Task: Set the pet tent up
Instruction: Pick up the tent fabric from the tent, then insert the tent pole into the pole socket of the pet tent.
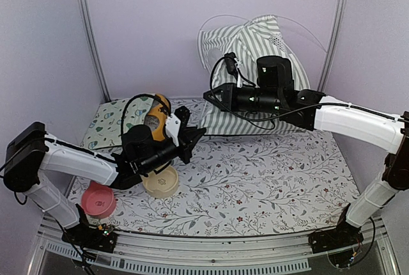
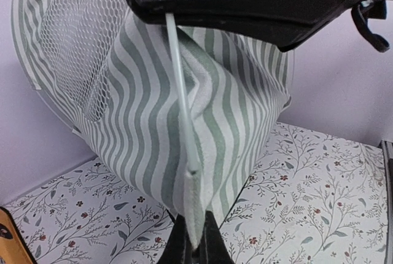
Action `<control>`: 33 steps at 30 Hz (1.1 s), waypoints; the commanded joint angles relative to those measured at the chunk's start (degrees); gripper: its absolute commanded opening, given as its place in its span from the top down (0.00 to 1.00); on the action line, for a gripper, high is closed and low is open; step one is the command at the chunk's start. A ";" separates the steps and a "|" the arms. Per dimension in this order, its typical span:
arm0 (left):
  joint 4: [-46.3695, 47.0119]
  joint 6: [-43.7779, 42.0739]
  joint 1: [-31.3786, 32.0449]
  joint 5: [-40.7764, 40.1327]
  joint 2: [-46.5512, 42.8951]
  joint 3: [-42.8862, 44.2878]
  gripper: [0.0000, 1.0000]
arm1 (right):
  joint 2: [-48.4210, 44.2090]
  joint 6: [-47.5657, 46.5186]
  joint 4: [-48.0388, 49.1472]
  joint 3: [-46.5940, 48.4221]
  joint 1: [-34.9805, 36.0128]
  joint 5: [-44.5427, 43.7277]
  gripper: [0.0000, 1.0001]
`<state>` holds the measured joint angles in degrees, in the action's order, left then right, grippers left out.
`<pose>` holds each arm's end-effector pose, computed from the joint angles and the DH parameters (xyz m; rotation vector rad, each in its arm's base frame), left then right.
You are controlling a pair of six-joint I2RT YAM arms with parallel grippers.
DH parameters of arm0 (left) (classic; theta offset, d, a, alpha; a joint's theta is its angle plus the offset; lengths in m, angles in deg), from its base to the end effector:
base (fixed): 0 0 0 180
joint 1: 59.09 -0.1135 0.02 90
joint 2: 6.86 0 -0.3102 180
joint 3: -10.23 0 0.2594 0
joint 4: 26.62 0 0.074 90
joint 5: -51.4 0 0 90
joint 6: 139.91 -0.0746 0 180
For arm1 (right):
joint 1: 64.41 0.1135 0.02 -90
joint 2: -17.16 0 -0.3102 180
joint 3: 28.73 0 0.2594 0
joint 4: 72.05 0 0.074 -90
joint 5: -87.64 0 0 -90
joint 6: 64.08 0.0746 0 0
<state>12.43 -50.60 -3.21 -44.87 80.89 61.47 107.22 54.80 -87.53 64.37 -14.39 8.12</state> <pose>0.2111 -0.2970 0.2757 0.6621 1.4194 -0.6813 0.2616 0.3330 0.4057 -0.4942 1.8724 1.1227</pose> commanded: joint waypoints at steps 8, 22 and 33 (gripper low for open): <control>1.50 -0.50 0.31 0.29 -2.75 0.06 1.00 | -1.29 0.49 0.43 -1.81 -1.58 -4.59 1.00; -0.01 -2.03 0.48 2.30 -3.74 -0.32 1.00 | -0.66 -0.56 -0.10 0.17 -1.52 -8.96 1.00; -2.15 -1.75 0.40 3.05 -2.85 1.47 1.00 | 1.10 -1.33 -0.02 0.53 -1.15 -4.26 1.00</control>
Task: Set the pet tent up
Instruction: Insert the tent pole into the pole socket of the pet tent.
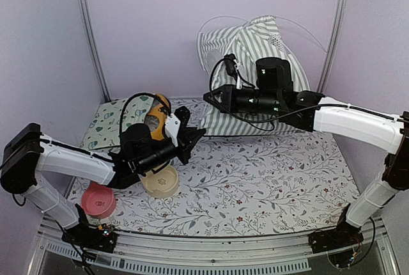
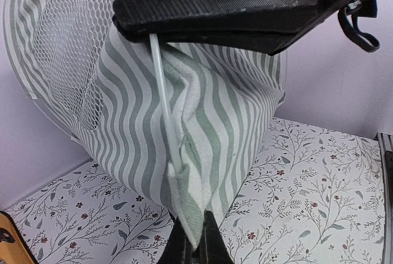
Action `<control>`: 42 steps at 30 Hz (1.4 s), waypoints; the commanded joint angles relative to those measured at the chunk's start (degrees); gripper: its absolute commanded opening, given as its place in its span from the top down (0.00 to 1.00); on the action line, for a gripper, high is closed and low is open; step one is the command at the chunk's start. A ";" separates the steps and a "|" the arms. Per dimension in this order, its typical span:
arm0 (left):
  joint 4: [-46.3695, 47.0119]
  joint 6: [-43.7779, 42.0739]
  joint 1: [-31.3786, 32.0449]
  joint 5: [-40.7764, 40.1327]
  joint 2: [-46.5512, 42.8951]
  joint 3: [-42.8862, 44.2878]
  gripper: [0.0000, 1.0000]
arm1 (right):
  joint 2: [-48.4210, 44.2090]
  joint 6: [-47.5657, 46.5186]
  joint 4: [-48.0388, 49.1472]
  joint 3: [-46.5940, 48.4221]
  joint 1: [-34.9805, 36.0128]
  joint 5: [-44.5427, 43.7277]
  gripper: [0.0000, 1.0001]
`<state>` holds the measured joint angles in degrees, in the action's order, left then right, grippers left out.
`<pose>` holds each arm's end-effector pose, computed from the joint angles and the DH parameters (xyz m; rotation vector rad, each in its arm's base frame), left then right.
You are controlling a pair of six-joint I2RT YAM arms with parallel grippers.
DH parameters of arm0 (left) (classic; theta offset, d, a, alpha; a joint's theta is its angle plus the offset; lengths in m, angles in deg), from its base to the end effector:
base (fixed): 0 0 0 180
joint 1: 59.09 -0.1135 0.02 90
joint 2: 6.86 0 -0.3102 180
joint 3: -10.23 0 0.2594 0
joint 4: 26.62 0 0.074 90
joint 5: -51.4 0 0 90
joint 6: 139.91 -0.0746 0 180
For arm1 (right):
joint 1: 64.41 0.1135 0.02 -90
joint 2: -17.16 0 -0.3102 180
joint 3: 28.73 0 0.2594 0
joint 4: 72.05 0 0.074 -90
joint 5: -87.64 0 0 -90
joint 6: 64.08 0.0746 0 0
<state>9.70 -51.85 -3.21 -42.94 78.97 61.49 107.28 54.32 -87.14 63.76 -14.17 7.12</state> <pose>0.2062 -0.2943 0.2802 0.7097 1.4127 -0.6853 0.2616 0.3336 0.4019 -0.4920 1.8737 1.1031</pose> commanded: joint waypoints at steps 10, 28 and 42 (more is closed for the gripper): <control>0.67 0.18 0.06 0.76 -1.76 1.19 1.00 | 0.92 -2.10 -3.21 0.08 -1.14 -6.65 1.00; -0.47 4.79 -2.74 3.56 -2.72 1.66 1.00 | 2.69 -5.10 -6.96 -1.15 1.44 -6.94 1.00; -1.54 6.13 -3.39 7.00 -3.00 1.65 0.83 | 4.14 -4.24 -6.04 -1.07 2.70 -7.32 1.00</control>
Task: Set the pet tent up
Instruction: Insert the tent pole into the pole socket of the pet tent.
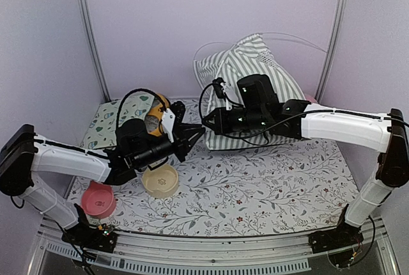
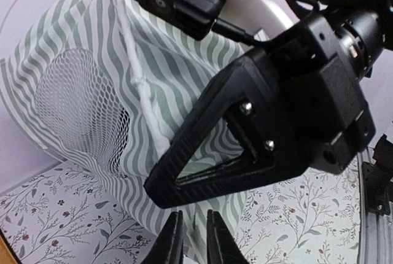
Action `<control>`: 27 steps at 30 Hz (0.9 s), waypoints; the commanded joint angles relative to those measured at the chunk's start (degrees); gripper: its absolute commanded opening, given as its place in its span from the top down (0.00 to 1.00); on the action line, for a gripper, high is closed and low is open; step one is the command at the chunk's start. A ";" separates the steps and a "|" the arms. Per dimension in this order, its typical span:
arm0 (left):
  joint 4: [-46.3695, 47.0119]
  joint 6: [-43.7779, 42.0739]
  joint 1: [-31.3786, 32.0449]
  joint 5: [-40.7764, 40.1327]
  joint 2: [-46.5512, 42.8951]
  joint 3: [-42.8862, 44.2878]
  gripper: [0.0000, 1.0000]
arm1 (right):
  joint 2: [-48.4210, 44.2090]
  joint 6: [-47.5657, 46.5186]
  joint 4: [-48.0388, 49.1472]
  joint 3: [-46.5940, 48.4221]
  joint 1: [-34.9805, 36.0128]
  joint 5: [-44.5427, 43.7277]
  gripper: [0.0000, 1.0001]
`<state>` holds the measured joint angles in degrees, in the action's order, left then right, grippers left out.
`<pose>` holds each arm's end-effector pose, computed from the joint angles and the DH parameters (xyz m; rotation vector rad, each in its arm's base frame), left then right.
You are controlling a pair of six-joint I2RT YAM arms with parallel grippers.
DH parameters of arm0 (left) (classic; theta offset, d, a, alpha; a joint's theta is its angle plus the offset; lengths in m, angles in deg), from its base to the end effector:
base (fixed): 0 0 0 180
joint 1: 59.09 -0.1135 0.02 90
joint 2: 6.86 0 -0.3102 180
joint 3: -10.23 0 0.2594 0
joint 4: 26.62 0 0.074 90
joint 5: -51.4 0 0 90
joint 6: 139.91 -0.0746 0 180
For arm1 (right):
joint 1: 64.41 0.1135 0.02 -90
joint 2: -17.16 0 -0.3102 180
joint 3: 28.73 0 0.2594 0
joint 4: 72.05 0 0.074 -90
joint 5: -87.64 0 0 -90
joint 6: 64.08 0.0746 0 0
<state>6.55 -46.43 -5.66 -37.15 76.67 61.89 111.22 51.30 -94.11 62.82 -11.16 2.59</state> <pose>0.2093 -0.2853 0.2881 0.6962 1.4456 -0.7998 0.2557 0.3532 0.3499 -0.5708 2.0547 0.9389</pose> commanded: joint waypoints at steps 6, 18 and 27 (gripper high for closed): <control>1.11 1.85 -1.04 2.63 -0.18 0.31 0.78 | 0.24 -1.35 0.57 0.54 -0.34 -3.19 1.00; -2.89 4.63 -1.12 3.32 4.10 2.34 0.70 | 0.33 -1.57 0.23 1.53 -0.17 -3.43 1.00; -4.89 4.91 -1.58 3.37 6.43 6.23 0.83 | 0.59 -1.83 0.20 1.60 0.13 -3.36 1.00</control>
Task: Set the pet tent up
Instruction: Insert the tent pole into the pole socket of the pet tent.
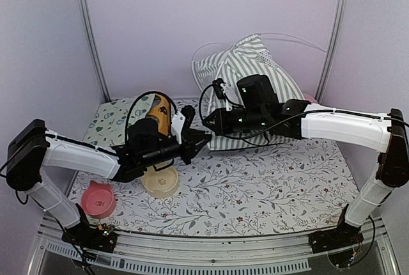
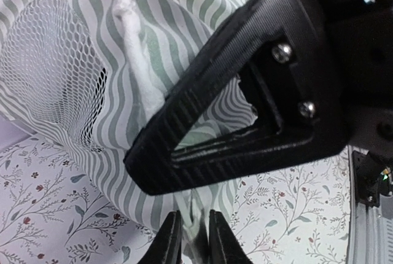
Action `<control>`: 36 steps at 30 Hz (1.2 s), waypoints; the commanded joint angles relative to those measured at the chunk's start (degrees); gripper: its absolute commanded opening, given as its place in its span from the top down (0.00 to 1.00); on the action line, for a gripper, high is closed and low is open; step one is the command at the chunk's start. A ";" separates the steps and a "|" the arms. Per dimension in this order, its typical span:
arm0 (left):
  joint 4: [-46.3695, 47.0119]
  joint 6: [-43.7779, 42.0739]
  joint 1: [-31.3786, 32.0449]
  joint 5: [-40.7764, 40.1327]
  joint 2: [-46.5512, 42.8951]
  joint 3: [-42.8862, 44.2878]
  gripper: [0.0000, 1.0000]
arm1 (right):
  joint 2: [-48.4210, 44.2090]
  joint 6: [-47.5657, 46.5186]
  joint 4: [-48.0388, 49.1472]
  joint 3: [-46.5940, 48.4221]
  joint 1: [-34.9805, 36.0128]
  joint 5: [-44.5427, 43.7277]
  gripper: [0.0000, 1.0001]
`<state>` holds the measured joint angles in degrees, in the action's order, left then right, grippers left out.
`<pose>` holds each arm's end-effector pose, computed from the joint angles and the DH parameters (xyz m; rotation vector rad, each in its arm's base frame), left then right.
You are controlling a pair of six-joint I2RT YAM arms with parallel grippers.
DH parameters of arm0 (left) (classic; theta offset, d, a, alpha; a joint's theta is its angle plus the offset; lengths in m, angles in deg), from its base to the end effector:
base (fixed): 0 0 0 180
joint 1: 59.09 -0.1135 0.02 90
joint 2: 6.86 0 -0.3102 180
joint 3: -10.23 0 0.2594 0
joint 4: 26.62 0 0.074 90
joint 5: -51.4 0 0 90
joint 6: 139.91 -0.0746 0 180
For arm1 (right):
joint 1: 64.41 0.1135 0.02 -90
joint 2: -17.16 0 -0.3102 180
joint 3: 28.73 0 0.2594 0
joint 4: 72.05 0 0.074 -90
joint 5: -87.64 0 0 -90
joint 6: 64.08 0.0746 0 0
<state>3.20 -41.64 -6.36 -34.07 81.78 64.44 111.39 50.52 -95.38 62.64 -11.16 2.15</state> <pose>0.2221 -0.3016 0.2650 0.7107 1.5725 -0.8663 0.2556 0.3521 0.3444 -0.5847 2.0760 0.9094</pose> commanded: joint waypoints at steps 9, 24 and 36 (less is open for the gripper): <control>-4.87 -1.46 -2.37 0.98 0.40 8.51 0.93 | 0.02 -0.42 2.98 -1.41 0.86 -3.08 1.00; -7.94 -4.50 -3.08 -0.80 -1.02 6.79 1.00 | -4.13 -5.28 0.07 3.36 0.43 -2.46 0.40; -16.88 -10.76 -9.59 4.07 -8.94 6.45 1.00 | -16.00 -21.25 -10.89 10.49 -2.22 -6.09 0.04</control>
<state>-12.16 -48.92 -13.42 -33.41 76.41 71.00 101.45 36.42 -102.22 70.23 -11.07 0.58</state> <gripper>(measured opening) 0.038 0.931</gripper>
